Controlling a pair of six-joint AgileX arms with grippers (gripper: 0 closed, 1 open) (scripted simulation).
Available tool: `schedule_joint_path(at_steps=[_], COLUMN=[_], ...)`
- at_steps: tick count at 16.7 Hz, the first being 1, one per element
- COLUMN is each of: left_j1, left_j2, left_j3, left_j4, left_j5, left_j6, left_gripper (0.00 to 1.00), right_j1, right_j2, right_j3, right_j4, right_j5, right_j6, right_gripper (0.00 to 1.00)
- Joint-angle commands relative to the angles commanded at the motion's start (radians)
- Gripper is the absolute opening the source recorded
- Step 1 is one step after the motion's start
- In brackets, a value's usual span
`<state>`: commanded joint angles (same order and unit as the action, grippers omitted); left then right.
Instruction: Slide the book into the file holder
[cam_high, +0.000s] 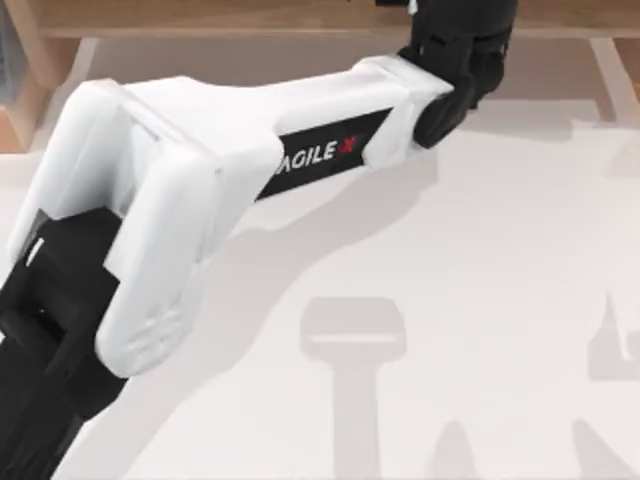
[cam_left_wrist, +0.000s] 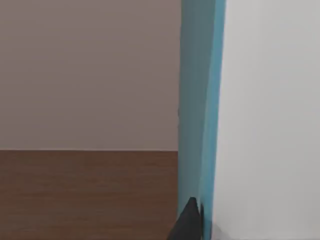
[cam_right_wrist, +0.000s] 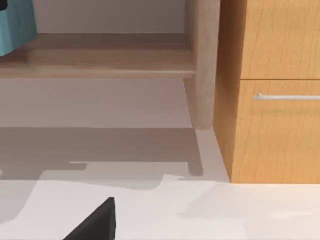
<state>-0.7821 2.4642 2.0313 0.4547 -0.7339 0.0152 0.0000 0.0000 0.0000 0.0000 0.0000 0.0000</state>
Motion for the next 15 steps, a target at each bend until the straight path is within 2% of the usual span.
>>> schedule_joint_path(at_steps=[3, 6, 10, 15], left_j1=[-0.004, -0.002, 0.021, 0.118], left_j2=[-0.067, -0.182, -0.392, -0.688], left_j3=[-0.05, -0.174, -0.4, -0.727], left_j4=[-0.025, -0.083, -0.186, -0.312], left_j5=[-0.02, -0.061, -0.119, -0.16], left_j6=[0.031, 0.1, 0.235, 0.448], left_gripper=[0.0, 0.0, 0.0, 0.0], right_j1=[0.0, 0.0, 0.0, 0.0], right_j2=[0.0, 0.0, 0.0, 0.0], right_j3=[0.0, 0.0, 0.0, 0.0], right_j4=[0.0, 0.0, 0.0, 0.0], right_j5=[0.0, 0.0, 0.0, 0.0], right_j6=[0.0, 0.0, 0.0, 0.0], right_gripper=[1.0, 1.0, 1.0, 1.0])
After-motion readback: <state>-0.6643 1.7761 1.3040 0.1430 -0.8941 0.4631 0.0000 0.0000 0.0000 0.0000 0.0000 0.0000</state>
